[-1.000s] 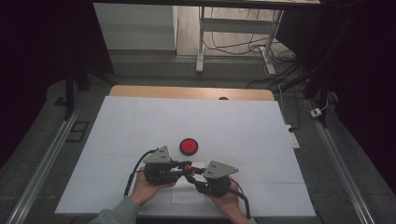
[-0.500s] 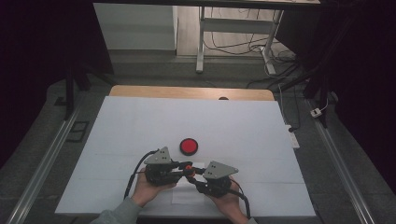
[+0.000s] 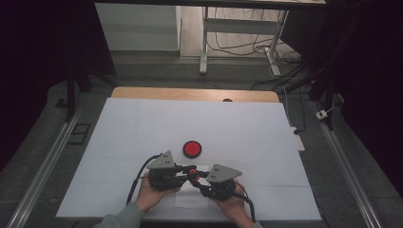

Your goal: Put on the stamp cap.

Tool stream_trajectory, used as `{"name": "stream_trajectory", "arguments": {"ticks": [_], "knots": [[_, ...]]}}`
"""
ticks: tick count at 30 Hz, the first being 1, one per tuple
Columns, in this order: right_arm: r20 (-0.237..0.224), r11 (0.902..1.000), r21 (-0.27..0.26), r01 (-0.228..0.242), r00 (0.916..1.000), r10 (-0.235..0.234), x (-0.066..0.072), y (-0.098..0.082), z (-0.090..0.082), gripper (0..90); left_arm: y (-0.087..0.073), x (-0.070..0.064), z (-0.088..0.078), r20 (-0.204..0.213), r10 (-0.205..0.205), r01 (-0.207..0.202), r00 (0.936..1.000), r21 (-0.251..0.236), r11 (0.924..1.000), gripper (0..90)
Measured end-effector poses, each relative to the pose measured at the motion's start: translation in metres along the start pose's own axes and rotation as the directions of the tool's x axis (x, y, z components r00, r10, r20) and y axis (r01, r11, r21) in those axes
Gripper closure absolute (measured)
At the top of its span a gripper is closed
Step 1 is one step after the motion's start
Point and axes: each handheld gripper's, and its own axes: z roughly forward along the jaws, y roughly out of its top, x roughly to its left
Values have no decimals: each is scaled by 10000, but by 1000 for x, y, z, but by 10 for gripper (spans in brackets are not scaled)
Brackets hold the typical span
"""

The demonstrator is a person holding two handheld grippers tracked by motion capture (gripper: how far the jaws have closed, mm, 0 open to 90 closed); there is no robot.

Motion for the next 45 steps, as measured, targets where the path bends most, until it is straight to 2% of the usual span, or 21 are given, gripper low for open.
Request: {"name": "stream_trajectory", "arguments": {"ticks": [11,25,31,45], "knots": [[-212,9999,114,-36,9998,39,-3,-1,1,645,-1,-1,1,-126,52,-52,9999,9,10000,731],[-216,10000,-52,-56,9998,54,-3,-1,0,637,1,-2,-1,-158,220,-220,9996,-11,9998,730],[-268,9994,-254,-249,9993,242,-5,-1,-1,629,2,-2,-2,-196,248,-251,9995,-155,9996,730],[-188,9988,-274,-404,9990,399,-7,-3,-2,545,2,1,-6,-293,147,-155,9995,-284,9995,730]]}}
